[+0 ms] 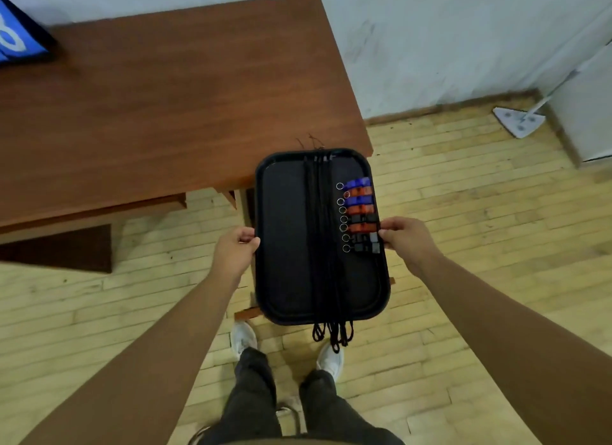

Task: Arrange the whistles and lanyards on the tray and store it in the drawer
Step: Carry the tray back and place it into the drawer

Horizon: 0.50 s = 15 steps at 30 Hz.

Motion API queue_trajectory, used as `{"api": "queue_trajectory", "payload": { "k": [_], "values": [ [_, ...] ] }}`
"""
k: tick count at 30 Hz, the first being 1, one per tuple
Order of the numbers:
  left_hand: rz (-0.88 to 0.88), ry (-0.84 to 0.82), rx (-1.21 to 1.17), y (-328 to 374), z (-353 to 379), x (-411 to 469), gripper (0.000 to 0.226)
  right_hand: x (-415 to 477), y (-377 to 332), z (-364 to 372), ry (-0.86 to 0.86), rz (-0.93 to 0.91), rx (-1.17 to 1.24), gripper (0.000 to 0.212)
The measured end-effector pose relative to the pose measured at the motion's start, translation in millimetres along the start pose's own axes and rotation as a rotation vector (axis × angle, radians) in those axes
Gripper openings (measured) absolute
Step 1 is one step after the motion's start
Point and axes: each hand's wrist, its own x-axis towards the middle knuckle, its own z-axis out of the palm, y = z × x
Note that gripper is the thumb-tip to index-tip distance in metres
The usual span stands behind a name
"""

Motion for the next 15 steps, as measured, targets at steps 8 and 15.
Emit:
{"api": "queue_trajectory", "payload": {
  "k": [8,15],
  "values": [
    [-0.058,0.006,0.007,-58.5,15.0,-7.3,0.019,2.6,58.3,17.2,-0.067,0.06,-0.041,0.015],
    [-0.117,0.014,-0.003,-82.9,25.2,0.4,0.019,20.8,78.7,38.3,-0.066,0.126,-0.052,0.015]
  ]
}}
